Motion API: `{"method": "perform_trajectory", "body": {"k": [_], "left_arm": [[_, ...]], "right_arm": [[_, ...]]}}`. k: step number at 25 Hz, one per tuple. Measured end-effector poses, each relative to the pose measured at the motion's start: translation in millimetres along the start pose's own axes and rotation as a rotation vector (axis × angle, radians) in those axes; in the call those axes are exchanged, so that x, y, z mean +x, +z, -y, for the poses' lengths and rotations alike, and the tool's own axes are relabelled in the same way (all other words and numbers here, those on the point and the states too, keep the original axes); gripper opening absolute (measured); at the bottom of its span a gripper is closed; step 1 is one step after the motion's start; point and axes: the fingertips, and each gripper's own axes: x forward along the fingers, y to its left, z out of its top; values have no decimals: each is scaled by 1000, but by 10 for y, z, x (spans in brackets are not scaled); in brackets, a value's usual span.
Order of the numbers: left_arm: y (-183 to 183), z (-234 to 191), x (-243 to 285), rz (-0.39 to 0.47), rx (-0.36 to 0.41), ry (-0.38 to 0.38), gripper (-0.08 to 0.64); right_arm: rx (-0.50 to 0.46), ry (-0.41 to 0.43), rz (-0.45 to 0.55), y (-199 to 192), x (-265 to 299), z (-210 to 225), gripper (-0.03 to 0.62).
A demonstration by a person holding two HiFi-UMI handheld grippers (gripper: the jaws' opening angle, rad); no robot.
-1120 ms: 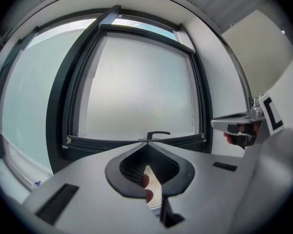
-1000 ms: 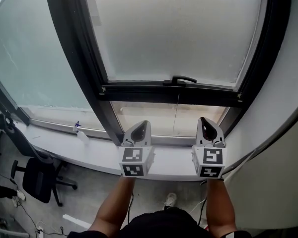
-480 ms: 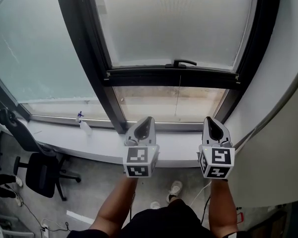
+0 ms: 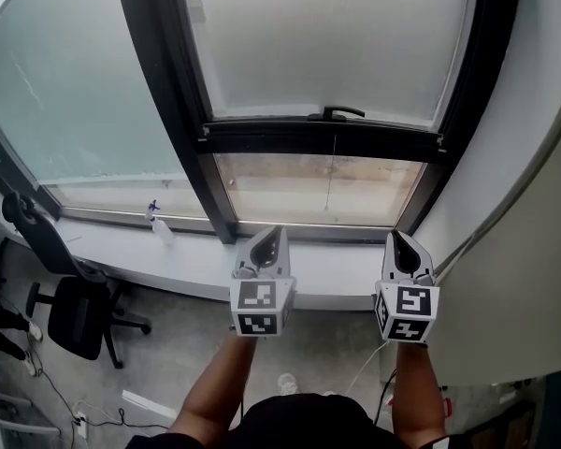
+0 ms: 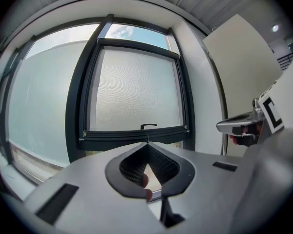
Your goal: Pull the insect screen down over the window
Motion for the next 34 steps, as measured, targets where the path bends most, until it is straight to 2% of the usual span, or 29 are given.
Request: {"method": "perform_trajectory", "body": {"k": [5,10,18,27,34], "left_arm": [[-46,297,-142,-9,10,27,3],[-47,599,-265,-13,28,14,3],[-25,770,-481,-16,45,30,3],[-65,761,-603,-33,47,60,3],[-136,883,-583,-47,59,45,3]], "right_arm": [[26,34,14,-80,-229,207,5],[13,28,12,-207,-416,294,3],[34,52,50,-156,-634,260,3],[39,72,68,-182,-735,158,3],[40,71,60,-256,-737,185,3]]}}
